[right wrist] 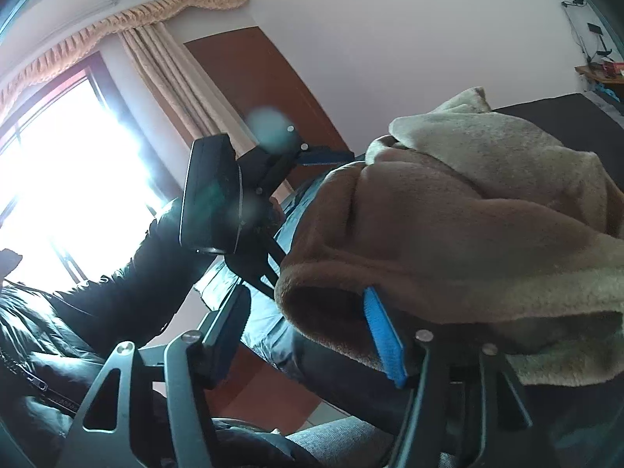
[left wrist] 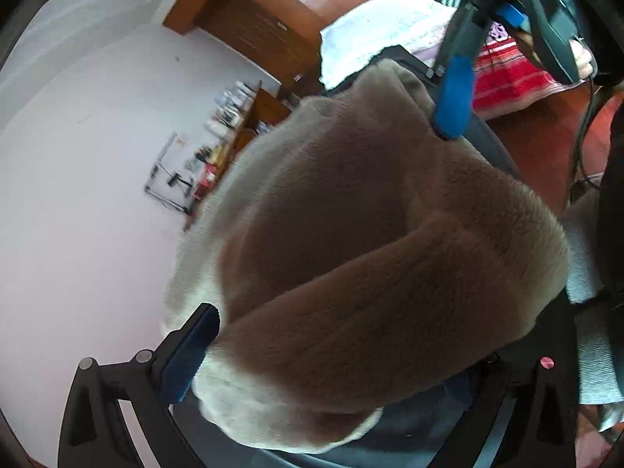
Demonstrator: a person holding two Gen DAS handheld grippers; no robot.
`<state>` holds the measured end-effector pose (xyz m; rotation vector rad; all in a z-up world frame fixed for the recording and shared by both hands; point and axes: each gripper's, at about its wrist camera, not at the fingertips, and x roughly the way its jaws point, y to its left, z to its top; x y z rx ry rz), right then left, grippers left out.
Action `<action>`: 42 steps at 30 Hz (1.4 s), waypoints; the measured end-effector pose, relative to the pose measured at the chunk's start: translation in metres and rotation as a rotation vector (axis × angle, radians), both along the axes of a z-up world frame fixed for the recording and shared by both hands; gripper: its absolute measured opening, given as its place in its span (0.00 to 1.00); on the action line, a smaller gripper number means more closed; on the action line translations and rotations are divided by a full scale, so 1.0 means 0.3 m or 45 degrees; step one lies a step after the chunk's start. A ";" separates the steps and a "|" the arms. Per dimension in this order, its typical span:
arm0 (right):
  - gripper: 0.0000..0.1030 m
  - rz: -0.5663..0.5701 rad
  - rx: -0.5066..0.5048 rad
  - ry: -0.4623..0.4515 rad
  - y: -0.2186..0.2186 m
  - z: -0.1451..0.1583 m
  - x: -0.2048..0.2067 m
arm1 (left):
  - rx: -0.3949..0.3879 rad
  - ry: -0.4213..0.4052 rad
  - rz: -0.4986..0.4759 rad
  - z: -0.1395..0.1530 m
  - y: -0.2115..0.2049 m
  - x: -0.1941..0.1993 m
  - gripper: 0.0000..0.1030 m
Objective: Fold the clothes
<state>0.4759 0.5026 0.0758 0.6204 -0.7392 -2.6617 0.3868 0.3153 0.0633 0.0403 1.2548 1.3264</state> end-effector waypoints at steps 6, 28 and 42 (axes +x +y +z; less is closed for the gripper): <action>0.68 -0.091 -0.039 0.027 0.068 0.017 0.048 | 0.036 -0.352 0.265 0.024 -0.032 -0.079 0.35; 0.75 -0.691 0.969 -0.212 0.028 0.026 0.213 | 0.850 -0.867 0.773 0.332 -0.388 -0.453 0.16; 0.76 -0.113 1.707 0.037 -0.363 -0.131 -0.041 | 0.900 -0.899 0.763 0.421 -0.391 -0.494 0.16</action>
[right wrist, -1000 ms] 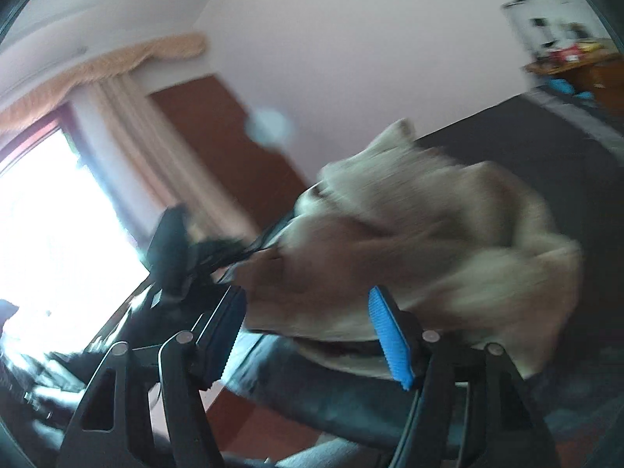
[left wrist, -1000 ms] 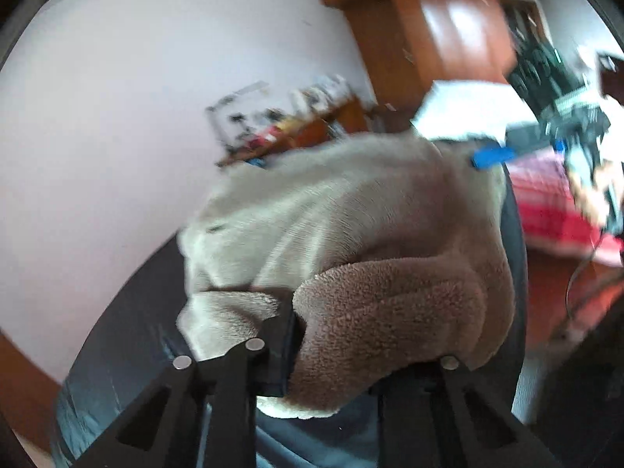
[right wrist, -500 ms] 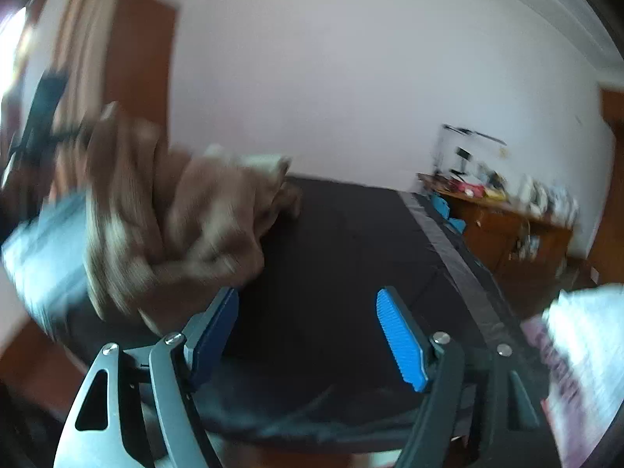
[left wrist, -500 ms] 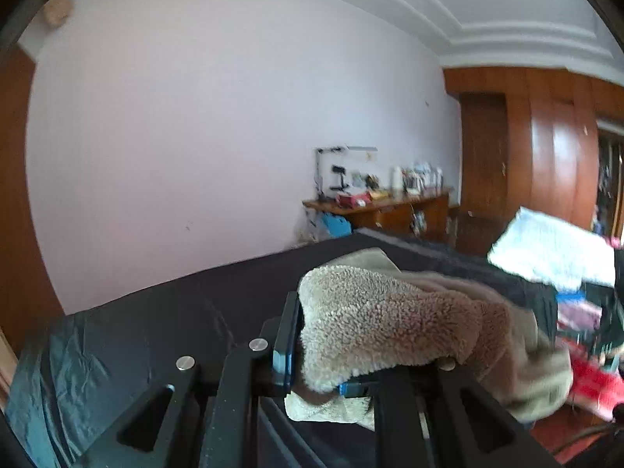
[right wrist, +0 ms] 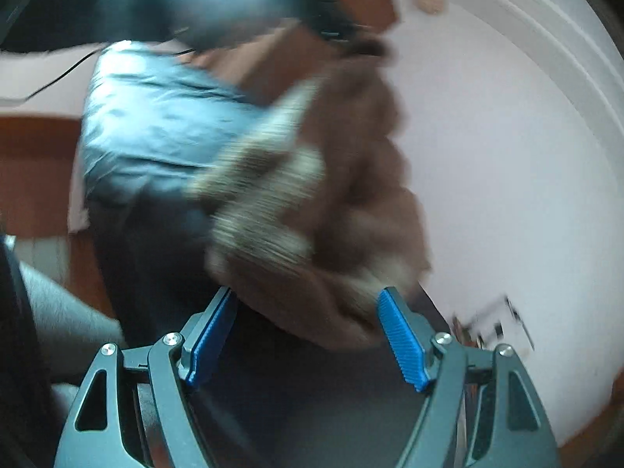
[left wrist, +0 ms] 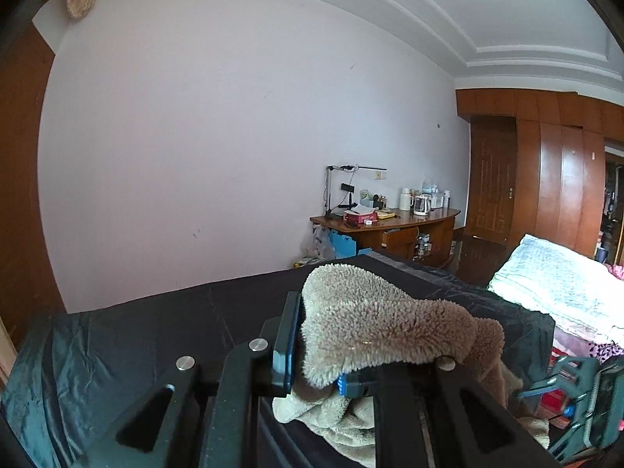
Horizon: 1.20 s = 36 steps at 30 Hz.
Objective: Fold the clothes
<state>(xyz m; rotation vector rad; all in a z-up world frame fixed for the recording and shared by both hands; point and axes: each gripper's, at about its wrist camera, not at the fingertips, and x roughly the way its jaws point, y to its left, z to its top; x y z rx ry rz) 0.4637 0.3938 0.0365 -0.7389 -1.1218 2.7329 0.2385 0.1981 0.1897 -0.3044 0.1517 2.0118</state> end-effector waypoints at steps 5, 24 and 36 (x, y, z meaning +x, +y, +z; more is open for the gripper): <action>0.37 -0.132 -0.184 -0.074 0.107 0.023 -0.139 | 0.010 -0.027 0.021 -0.010 0.015 -0.017 0.16; 0.11 -0.384 -0.561 0.733 0.311 0.673 -0.001 | -0.244 0.097 -0.166 -0.327 0.055 0.255 0.17; 0.11 -0.328 -0.542 1.027 0.200 0.788 0.128 | -0.240 0.273 -0.230 -0.295 0.038 0.327 0.17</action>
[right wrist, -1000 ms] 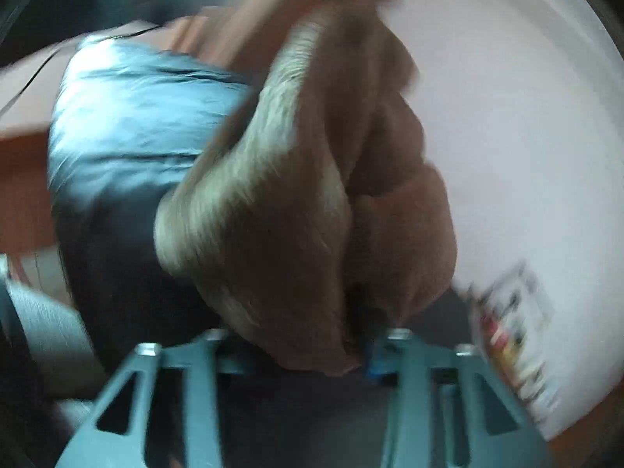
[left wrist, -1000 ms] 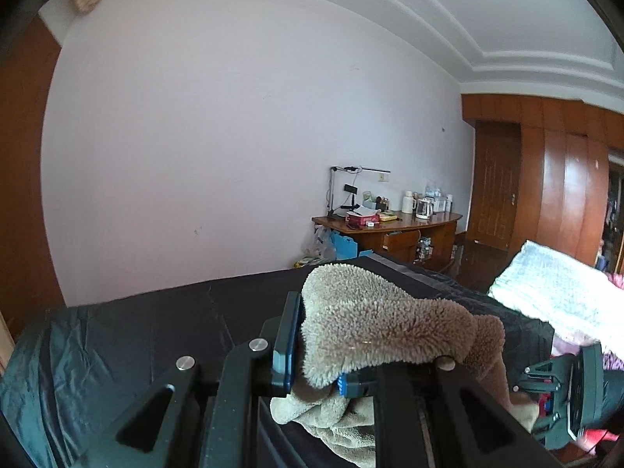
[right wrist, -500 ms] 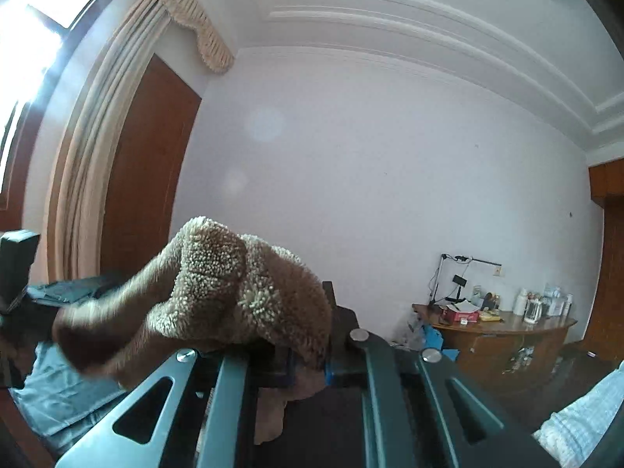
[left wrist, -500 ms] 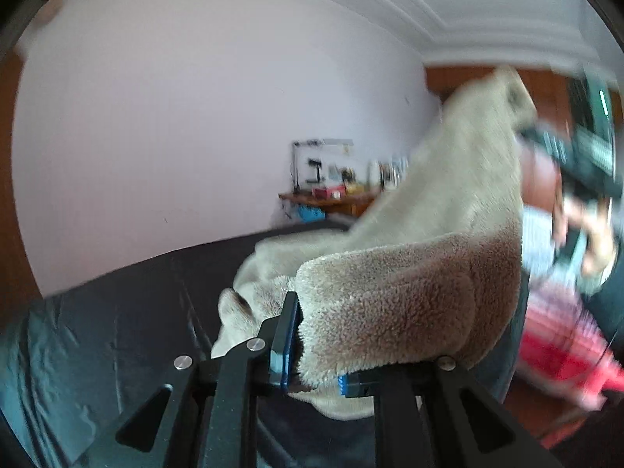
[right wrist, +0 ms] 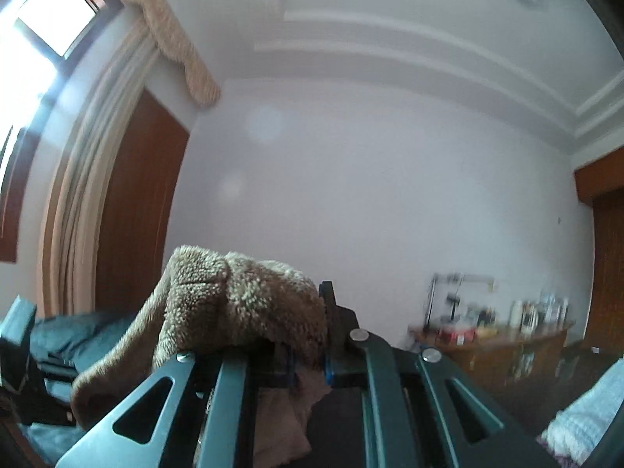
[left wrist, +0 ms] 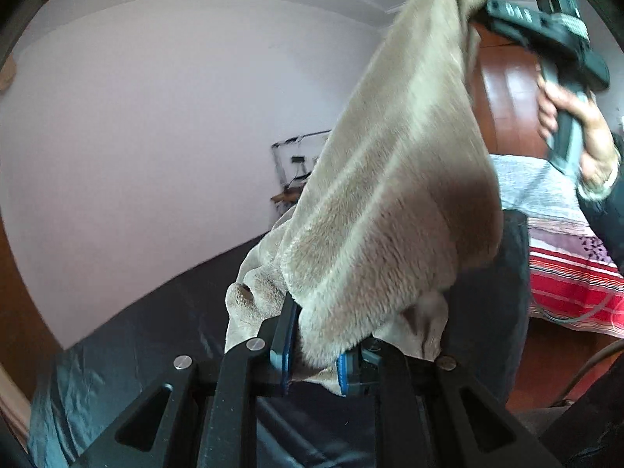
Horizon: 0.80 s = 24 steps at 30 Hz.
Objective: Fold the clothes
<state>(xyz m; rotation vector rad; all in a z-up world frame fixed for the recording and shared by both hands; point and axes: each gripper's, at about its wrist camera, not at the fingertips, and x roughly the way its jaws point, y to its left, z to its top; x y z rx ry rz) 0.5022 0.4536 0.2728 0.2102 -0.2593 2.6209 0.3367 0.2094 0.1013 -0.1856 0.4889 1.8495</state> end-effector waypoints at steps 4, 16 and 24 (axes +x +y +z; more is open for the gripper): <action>0.11 0.006 0.113 0.138 -0.055 0.113 0.066 | 0.052 -0.053 -0.144 0.050 0.029 0.056 0.17; 0.11 -0.005 0.121 0.189 -0.100 0.159 0.144 | 0.061 -0.025 -0.210 0.090 0.195 0.091 0.79; 0.11 -0.084 0.000 0.212 0.015 0.152 0.171 | 0.232 -0.198 0.044 0.175 0.177 -0.027 0.16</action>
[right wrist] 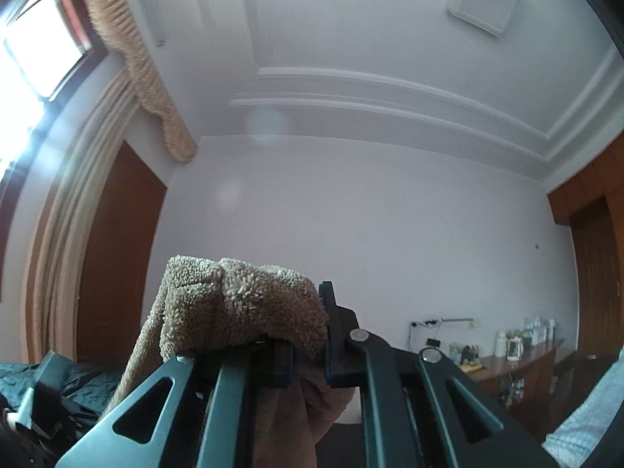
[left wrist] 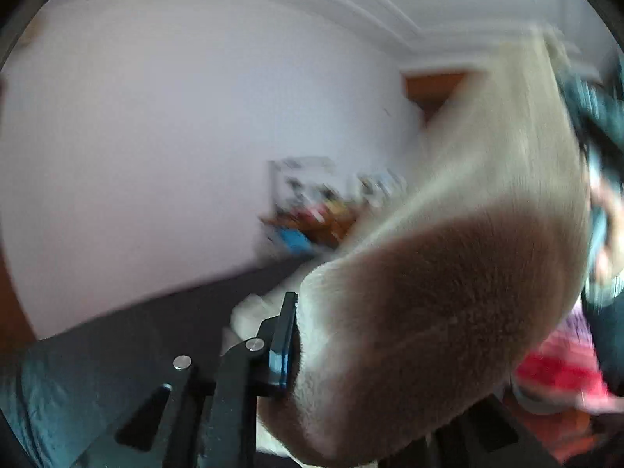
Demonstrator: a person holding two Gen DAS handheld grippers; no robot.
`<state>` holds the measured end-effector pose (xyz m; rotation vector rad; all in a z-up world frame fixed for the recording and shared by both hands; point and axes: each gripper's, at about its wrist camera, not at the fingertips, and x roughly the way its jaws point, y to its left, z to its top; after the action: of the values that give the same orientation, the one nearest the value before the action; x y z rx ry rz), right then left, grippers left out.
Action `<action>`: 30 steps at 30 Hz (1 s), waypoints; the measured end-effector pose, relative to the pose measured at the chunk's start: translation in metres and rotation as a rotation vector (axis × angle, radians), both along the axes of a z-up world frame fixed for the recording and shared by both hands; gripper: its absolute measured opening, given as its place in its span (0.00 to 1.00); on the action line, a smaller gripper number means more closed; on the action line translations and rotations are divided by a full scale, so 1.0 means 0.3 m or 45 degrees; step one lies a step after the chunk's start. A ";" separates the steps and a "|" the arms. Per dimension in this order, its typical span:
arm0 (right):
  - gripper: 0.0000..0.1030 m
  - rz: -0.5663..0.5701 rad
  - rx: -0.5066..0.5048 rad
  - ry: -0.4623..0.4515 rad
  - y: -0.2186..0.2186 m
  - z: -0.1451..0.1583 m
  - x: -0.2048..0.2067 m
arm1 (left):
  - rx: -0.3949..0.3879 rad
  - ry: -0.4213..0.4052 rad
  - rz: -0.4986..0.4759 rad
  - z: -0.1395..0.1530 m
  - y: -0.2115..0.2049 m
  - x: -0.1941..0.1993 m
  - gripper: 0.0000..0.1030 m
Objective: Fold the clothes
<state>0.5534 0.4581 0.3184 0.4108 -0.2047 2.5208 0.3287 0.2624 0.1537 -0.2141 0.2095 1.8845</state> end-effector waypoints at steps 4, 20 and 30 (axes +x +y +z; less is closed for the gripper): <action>0.11 -0.005 -0.077 0.047 0.066 0.013 0.002 | 0.344 0.095 0.183 0.278 -0.178 0.015 0.15; 0.14 0.644 -0.234 -0.215 -0.102 -0.170 -0.153 | 0.591 0.400 0.527 0.518 -0.574 0.387 0.15; 0.88 0.932 -0.317 -0.460 -0.181 -0.381 -0.305 | 0.617 0.438 0.552 0.490 -0.673 0.458 0.15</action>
<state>0.4619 0.4038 0.2040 -0.1078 0.1602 3.2749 0.4661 0.0604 0.3006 0.4301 -0.0749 2.3307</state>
